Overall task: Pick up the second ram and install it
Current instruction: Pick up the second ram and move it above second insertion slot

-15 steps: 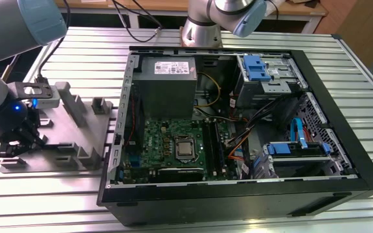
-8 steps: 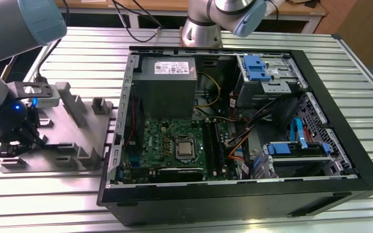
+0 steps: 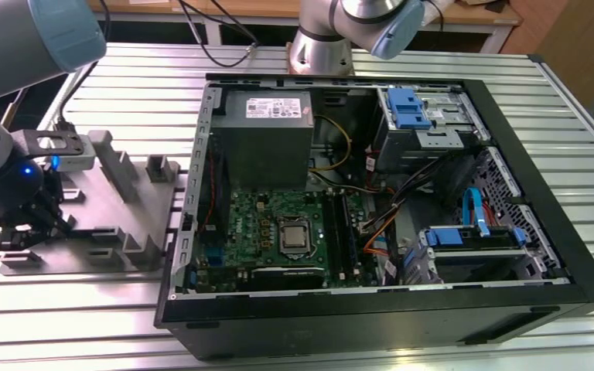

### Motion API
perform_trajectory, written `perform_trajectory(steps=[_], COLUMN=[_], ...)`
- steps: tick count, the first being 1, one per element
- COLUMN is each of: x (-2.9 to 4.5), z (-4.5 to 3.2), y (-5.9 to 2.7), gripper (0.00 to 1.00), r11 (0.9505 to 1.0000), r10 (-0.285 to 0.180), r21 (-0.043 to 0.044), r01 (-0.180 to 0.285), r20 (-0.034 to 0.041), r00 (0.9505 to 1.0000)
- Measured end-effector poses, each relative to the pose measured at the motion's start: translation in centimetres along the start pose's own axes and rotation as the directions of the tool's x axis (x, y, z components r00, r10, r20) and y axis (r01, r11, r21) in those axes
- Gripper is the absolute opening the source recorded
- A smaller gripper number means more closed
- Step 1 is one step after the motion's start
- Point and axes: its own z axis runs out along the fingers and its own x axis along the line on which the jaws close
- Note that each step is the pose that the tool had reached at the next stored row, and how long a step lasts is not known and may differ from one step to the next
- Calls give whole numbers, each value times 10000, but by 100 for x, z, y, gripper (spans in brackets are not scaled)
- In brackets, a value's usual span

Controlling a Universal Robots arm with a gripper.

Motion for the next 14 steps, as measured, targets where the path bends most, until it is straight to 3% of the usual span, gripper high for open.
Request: perform_trajectory(steps=[14], x=[-2], z=[-35], y=[2], gripper=[12], r11=[10000], r10=[1], r21=[-7], r01=[-1], r20=[-5], r00=[10000])
